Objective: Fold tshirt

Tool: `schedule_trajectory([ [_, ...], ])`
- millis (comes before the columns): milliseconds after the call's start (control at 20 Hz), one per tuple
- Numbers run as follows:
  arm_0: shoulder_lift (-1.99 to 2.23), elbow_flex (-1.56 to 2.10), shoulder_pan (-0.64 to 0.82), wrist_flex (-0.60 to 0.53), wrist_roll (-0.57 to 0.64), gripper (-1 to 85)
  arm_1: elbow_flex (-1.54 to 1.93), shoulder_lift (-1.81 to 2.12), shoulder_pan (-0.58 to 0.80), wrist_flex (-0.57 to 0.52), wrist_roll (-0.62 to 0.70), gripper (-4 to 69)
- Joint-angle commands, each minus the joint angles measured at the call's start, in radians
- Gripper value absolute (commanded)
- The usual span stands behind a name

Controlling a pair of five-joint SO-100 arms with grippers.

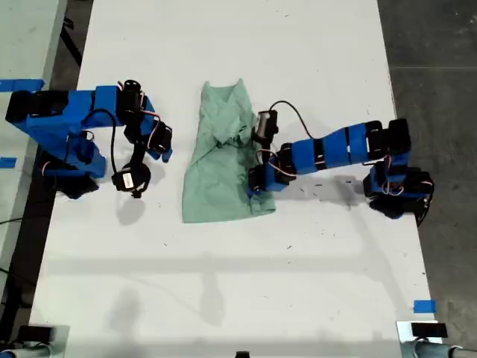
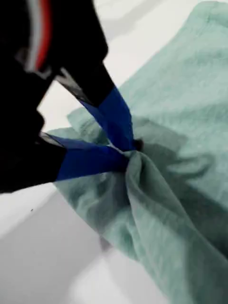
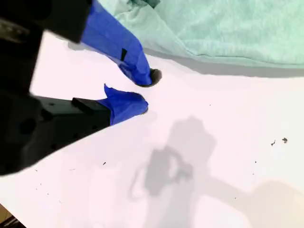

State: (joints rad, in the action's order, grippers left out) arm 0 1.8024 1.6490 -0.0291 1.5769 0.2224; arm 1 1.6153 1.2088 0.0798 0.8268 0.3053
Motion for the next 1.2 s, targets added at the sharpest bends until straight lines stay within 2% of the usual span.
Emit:
schedule_trajectory([
  [0, 0.02, -0.011, -0.018, -0.009, -0.011, 3.3, -0.135, -0.049, 0.002, 0.098, 0.012, 31.4],
  [350, 0.011, -0.012, -0.028, 0.005, -0.038, 2.4, -0.607, 0.094, -0.044, 0.67, 0.067, 36.2],
  [450, 0.011, -0.012, -0.031, 0.006, -0.038, 2.2, -0.617, 0.209, -0.055, 0.744, 0.074, 35.8],
  [550, 0.014, -0.012, -0.034, 0.005, -0.038, 2.8, -0.512, 0.347, -0.052, 0.775, 0.064, 35.3],
  [700, 0.029, -0.018, -0.041, -0.003, -0.032, 1.3, -0.288, 0.502, -0.029, 0.761, 0.037, 34.7],
  [800, 0.044, -0.021, -0.054, -0.006, -0.043, 25.6, -0.198, 0.551, -0.025, 0.741, 0.025, 34.7],
  [850, 0.046, -0.028, -0.061, -0.012, -0.043, 29.4, -0.17, 0.561, -0.025, 0.732, 0.021, 34.5],
  [950, 0.043, -0.043, -0.067, -0.014, -0.04, 34.4, -0.14, 0.565, -0.023, 0.713, 0.02, 34.1],
  [1150, -0.026, -0.077, -0.077, -0.034, -0.04, 35.2, -0.123, 0.565, -0.021, 0.686, 0.031, 33.8],
])
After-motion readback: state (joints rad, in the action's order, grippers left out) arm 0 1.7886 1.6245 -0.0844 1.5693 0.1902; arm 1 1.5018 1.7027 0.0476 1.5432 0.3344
